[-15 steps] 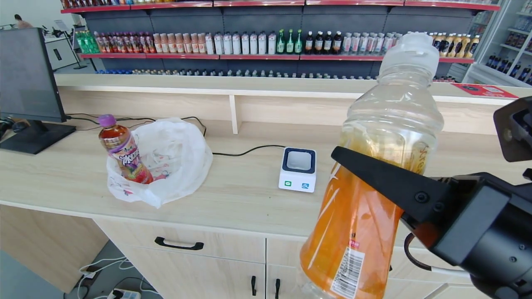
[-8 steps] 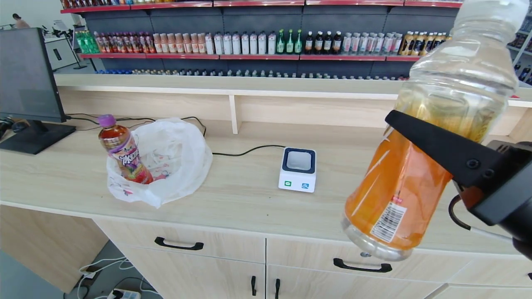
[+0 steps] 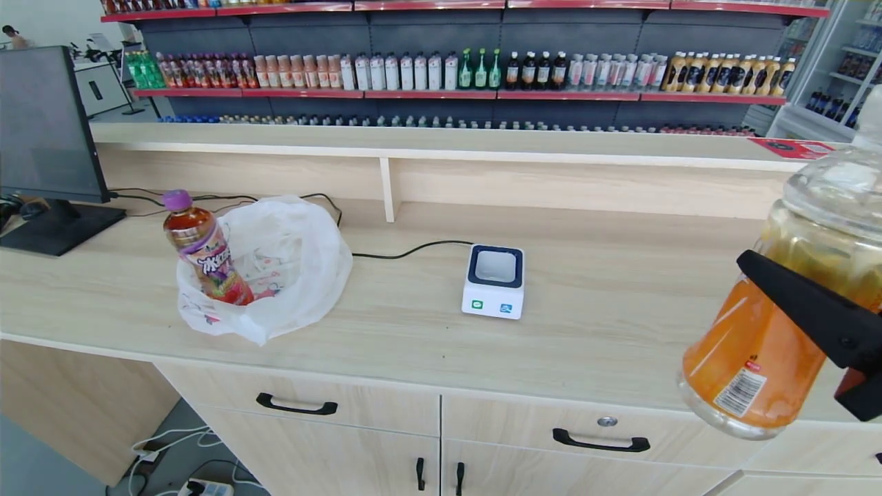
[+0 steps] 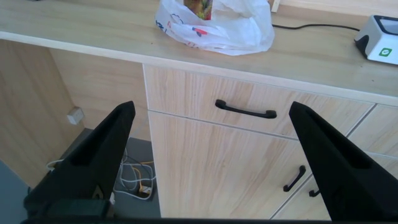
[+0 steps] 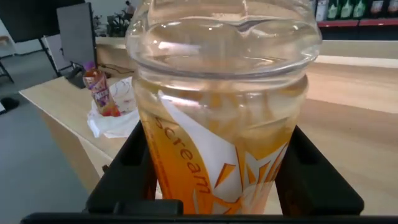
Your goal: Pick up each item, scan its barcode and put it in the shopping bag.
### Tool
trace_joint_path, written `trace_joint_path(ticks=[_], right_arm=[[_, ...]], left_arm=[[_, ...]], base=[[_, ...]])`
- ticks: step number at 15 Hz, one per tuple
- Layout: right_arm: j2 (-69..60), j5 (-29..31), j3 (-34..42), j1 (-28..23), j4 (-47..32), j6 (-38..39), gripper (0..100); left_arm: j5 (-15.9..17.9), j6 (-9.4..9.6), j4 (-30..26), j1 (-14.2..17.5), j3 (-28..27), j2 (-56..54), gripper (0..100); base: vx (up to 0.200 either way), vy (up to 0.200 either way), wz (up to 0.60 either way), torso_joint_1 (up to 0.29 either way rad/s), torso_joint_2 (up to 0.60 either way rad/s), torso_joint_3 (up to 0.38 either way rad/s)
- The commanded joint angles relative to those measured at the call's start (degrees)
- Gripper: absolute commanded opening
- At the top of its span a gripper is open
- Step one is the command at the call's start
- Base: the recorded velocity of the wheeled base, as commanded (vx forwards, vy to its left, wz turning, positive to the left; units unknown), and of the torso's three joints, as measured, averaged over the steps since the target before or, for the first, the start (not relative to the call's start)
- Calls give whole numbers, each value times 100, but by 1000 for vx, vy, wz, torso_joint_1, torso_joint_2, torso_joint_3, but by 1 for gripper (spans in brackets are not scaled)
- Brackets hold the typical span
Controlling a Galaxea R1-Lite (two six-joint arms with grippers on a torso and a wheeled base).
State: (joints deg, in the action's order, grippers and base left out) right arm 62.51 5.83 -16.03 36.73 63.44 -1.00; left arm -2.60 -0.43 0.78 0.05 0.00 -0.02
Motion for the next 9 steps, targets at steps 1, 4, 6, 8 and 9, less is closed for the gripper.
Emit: trace_joint_path(ticks=[1, 4, 6, 8, 9], right_arm=[[-143, 24, 381, -149, -42, -322, 0], [24, 24, 786, -149, -33, -726, 0], [-2, 164, 1049, -544, -25, -1122, 0], [-73, 173, 1304, -1195, -16, -1535, 0], [-64, 182, 1331, -1203, -25, -1508, 0]], left_arm=[[-4, -1, 1, 4, 0, 2, 100], [5, 16, 1, -5, 0, 2, 100], [5, 60, -16, -5, 0, 2, 100], [5, 60, -16, -5, 0, 2, 100], [5, 60, -16, -5, 0, 2, 100]], base=[[0, 0, 0, 0, 0, 0], [0, 0, 0, 0, 0, 0], [0, 0, 0, 0, 0, 0], [0, 0, 0, 0, 0, 0], [0, 0, 0, 0, 0, 0]])
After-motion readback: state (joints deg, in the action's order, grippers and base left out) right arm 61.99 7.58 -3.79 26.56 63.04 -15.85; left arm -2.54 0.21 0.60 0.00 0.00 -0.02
